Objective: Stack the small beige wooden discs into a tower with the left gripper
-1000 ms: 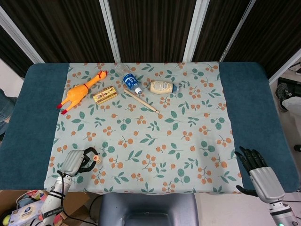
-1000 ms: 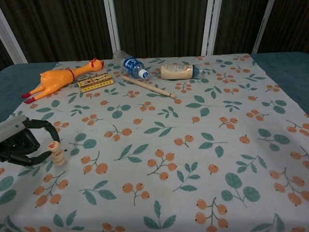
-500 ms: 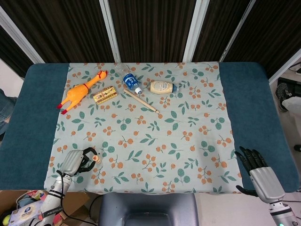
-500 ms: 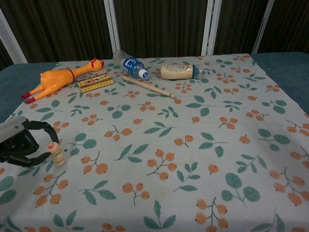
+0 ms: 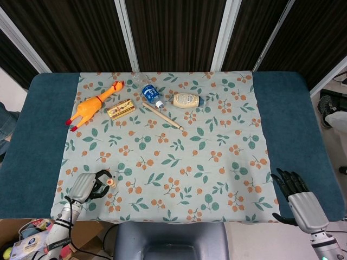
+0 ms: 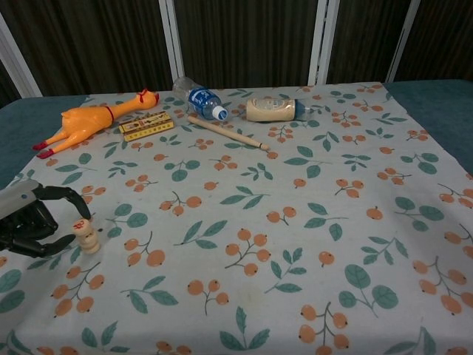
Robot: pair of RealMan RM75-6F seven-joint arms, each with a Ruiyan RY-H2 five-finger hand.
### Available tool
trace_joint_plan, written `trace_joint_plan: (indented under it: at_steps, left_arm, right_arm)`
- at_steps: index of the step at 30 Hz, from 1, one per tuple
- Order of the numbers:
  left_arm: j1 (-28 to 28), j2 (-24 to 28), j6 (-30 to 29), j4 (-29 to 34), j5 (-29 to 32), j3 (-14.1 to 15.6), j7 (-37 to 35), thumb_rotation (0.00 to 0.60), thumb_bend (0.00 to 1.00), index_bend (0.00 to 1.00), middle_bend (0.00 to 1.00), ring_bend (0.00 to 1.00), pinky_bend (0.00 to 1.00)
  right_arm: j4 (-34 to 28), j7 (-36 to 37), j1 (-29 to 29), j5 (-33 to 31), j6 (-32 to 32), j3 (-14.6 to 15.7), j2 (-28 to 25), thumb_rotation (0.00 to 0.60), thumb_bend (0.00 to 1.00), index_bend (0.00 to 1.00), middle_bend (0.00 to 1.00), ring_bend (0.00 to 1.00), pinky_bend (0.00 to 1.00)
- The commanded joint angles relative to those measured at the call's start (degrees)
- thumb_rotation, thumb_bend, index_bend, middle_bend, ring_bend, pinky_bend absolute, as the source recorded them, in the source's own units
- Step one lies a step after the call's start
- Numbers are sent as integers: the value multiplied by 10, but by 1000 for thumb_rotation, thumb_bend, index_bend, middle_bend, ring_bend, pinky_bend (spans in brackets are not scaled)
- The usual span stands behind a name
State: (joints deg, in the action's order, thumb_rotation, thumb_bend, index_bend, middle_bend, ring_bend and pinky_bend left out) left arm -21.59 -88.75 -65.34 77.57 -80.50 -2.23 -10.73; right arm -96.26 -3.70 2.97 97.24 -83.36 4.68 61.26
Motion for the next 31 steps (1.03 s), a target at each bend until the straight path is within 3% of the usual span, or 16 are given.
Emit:
trace_joint_plan:
  at_steps: [1, 6, 10, 11, 12, 14, 16, 17, 19, 27, 31]
  left_arm:
    - [1, 4, -4, 4, -5, 1, -4, 600, 409, 394, 1000, 1000, 1000]
    - [9, 20, -34, 26, -24, -1, -23, 600, 409, 380, 1000, 1000, 1000]
    - [31, 59, -102, 52, -61, 0, -41, 600, 404, 338, 1000, 1000, 1000]
    - [39, 72, -121, 57, -73, 4, -43, 600, 404, 330, 989, 993, 1000]
    - [46, 84, -136, 62, -84, 9, -48, 600, 404, 314, 907, 916, 995]
    - [68, 129, -171, 76, -115, 33, -55, 600, 405, 285, 630, 614, 771]
    - [87, 160, -195, 83, -130, 50, -42, 600, 403, 230, 296, 217, 300]
    - [98, 172, -208, 84, -136, 59, -32, 600, 403, 199, 208, 109, 144]
    - [127, 189, -244, 77, -146, 74, -16, 600, 403, 163, 140, 28, 22]
    - [148, 212, -270, 92, -172, 89, 40, 600, 399, 99, 87, 0, 0]
    - [139, 217, -235, 98, -160, 88, 44, 600, 399, 80, 75, 0, 0]
  right_arm:
    - [0, -1, 0, 0, 1, 0, 0, 600, 178, 0, 0, 0, 26]
    - [0, -1, 0, 0, 0, 0, 1, 600, 178, 0, 0, 0, 26]
    - [1, 1, 0, 1, 0, 0, 0, 600, 177, 0, 0, 0, 26]
    - [1, 1, 0, 1, 0, 1, -1, 600, 177, 0, 0, 0, 26]
    - [0, 0, 0, 0, 1, 1, -1, 600, 177, 0, 0, 0, 26]
    - [-1, -5, 0, -1, 5, 2, -1, 600, 178, 0, 0, 0, 26]
    - [-2, -10, 1, -3, 8, 3, -1, 600, 177, 0, 0, 0, 26]
    - [-3, -14, 1, -3, 10, 3, -1, 600, 178, 0, 0, 0, 26]
    - [-5, -21, 2, -5, 15, 4, 0, 600, 177, 0, 0, 0, 26]
    - [-9, -36, 1, -5, 17, 5, 1, 600, 177, 0, 0, 0, 25]
    - [-7, -27, -1, -4, 10, 4, -2, 600, 178, 0, 0, 0, 25]
